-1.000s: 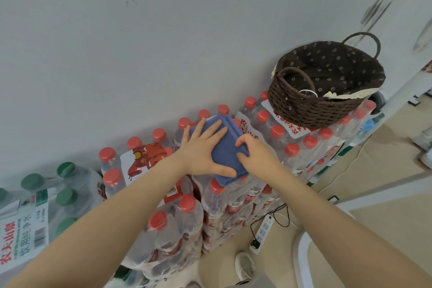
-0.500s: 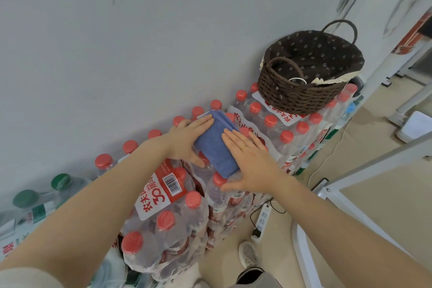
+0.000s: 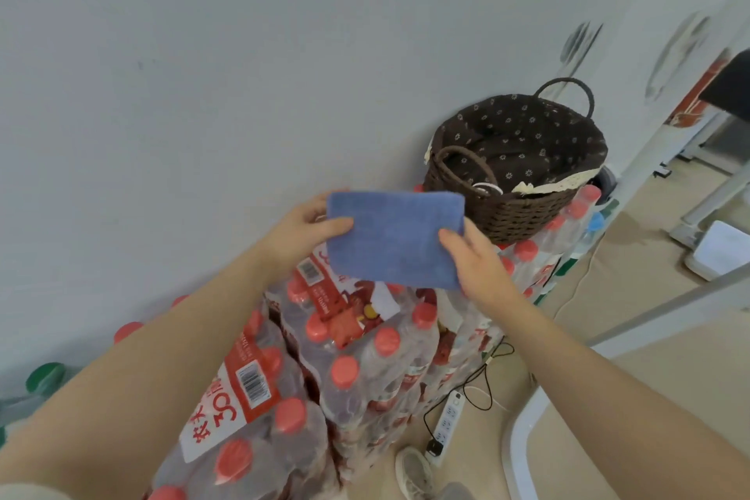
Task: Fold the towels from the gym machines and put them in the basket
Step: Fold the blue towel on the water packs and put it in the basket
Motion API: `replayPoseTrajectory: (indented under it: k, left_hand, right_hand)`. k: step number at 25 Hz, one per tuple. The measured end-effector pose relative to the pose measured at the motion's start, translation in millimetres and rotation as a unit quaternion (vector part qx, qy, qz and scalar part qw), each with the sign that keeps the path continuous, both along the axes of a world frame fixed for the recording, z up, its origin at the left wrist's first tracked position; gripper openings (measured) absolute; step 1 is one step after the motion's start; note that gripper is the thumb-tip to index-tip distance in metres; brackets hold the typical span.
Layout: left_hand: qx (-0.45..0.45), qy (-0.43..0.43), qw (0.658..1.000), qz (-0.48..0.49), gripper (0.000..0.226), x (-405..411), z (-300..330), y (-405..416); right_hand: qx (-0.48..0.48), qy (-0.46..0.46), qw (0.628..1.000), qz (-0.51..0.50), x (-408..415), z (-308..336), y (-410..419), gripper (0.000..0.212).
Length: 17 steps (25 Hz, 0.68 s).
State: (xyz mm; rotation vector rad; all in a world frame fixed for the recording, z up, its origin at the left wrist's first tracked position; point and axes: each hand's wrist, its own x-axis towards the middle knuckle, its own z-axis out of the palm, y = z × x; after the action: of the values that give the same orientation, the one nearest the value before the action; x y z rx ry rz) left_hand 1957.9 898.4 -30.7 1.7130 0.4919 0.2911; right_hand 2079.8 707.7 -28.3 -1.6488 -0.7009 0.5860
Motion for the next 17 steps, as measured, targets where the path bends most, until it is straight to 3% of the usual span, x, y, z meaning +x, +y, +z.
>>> replayPoseTrajectory:
  k: [3, 5, 7, 10, 14, 16, 17]
  left_hand:
    - [-0.104, -0.089, 0.99, 0.038, 0.025, 50, 36, -23]
    - [-0.081, -0.118, 0.989, 0.043, 0.022, 88, 64, -36]
    - [0.0, -0.122, 0.991, 0.052, 0.022, 128, 87, -43]
    - [0.11, -0.097, 0.988, 0.052, 0.025, 199, 106, -48]
    - [0.207, 0.003, 0.978, 0.033, 0.023, 298, 102, -44]
    - [0.237, 0.086, 0.968, 0.005, 0.036, 338, 85, -41]
    - [0.24, 0.122, 0.963, -0.013, 0.04, 356, 73, -37]
  right_hand:
    - [0.065, 0.01, 0.997, -0.051, 41, 36, -2, 0.018]
    - [0.115, 0.028, 0.991, -0.06, 73, 60, -10, 0.017]
    - [0.13, 0.019, 0.991, -0.029, 116, 79, -22, 0.048]
    - [0.029, -0.089, 0.996, -0.004, 181, 101, -35, 0.065]
    - [-0.104, -0.084, 0.99, -0.045, 261, 102, -28, 0.044]
    - [-0.236, -0.149, 0.96, -0.037, 293, 90, -20, 0.043]
    - [-0.32, -0.207, 0.924, -0.022, 307, 81, -16, 0.045]
